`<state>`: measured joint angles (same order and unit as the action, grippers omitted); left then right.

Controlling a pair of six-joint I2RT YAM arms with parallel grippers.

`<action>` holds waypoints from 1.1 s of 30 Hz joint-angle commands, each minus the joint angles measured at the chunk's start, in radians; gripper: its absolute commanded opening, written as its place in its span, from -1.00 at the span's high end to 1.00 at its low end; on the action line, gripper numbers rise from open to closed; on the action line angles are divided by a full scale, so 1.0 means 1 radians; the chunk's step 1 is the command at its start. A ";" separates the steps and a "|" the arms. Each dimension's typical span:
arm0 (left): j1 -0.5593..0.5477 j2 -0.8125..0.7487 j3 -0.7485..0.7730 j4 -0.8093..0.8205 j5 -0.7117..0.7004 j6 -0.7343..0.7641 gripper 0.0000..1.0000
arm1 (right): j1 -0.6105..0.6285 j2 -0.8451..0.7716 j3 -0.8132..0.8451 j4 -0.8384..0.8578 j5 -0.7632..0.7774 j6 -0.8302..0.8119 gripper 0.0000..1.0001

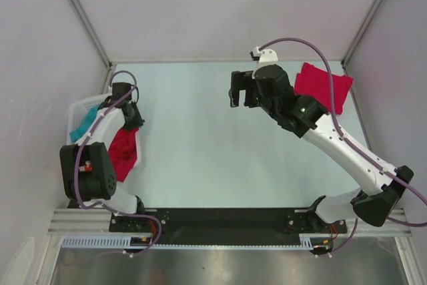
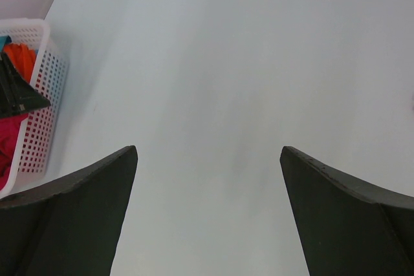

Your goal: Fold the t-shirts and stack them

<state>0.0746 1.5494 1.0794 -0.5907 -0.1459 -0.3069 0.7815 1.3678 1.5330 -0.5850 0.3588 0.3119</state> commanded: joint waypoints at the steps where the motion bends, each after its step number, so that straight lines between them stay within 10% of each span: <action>1: 0.129 -0.054 -0.124 -0.215 0.055 -0.153 1.00 | -0.004 -0.056 -0.016 0.033 -0.001 -0.013 -1.00; 6: 0.156 -0.146 -0.111 -0.276 0.130 -0.109 0.28 | -0.010 -0.095 -0.040 0.033 0.011 -0.020 -1.00; 16: 0.154 -0.374 -0.196 -0.343 0.171 -0.164 0.09 | -0.014 -0.133 -0.056 0.030 0.008 -0.014 -0.99; 18: 0.154 -0.393 -0.188 -0.392 0.149 -0.158 -0.32 | -0.016 -0.138 -0.051 0.031 0.006 -0.014 -0.99; 23: 0.162 -0.475 -0.202 -0.434 0.102 -0.162 -0.44 | -0.014 -0.147 -0.051 0.036 -0.003 -0.007 -1.00; 26: 0.163 -0.488 -0.203 -0.442 0.103 -0.164 -0.99 | -0.013 -0.147 -0.051 0.037 -0.012 0.000 -1.00; 33: 0.128 -0.485 -0.174 -0.423 0.013 -0.124 -0.99 | -0.014 -0.154 -0.056 0.033 -0.012 0.004 -0.99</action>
<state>0.2234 1.0748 0.8822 -1.0122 -0.0399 -0.4511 0.7700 1.2461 1.4780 -0.5774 0.3523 0.3130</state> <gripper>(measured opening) 0.994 0.995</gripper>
